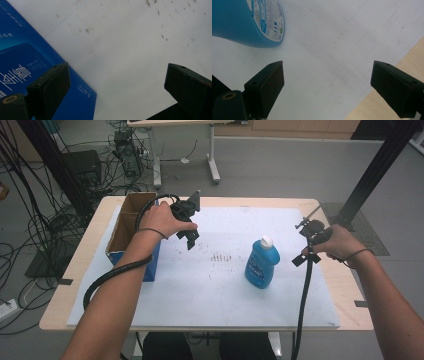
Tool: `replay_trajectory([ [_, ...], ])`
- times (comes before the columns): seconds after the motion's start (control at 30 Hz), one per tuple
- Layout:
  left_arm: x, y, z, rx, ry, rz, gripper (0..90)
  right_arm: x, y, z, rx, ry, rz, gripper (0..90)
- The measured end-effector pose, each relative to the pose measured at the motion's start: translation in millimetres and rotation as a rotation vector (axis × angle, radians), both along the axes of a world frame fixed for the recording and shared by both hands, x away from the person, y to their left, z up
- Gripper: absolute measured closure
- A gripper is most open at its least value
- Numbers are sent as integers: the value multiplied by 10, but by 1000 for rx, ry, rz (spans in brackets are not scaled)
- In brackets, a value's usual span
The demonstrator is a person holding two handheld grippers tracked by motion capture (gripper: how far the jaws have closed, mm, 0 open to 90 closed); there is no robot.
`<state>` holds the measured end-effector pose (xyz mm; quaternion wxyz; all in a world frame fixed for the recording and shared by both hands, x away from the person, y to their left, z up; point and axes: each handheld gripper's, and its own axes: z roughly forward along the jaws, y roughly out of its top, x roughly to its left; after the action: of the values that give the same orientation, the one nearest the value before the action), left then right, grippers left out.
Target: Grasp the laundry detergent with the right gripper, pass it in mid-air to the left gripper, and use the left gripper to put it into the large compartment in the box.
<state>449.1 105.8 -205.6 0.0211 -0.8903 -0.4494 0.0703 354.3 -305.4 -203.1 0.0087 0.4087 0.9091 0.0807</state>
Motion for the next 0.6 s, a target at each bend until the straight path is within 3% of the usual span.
replay_trajectory([
  [0.6, 64, -30, -50, 6, 12, -10, 72, -116, -102, -60, 26, -4, -14, 114],
])
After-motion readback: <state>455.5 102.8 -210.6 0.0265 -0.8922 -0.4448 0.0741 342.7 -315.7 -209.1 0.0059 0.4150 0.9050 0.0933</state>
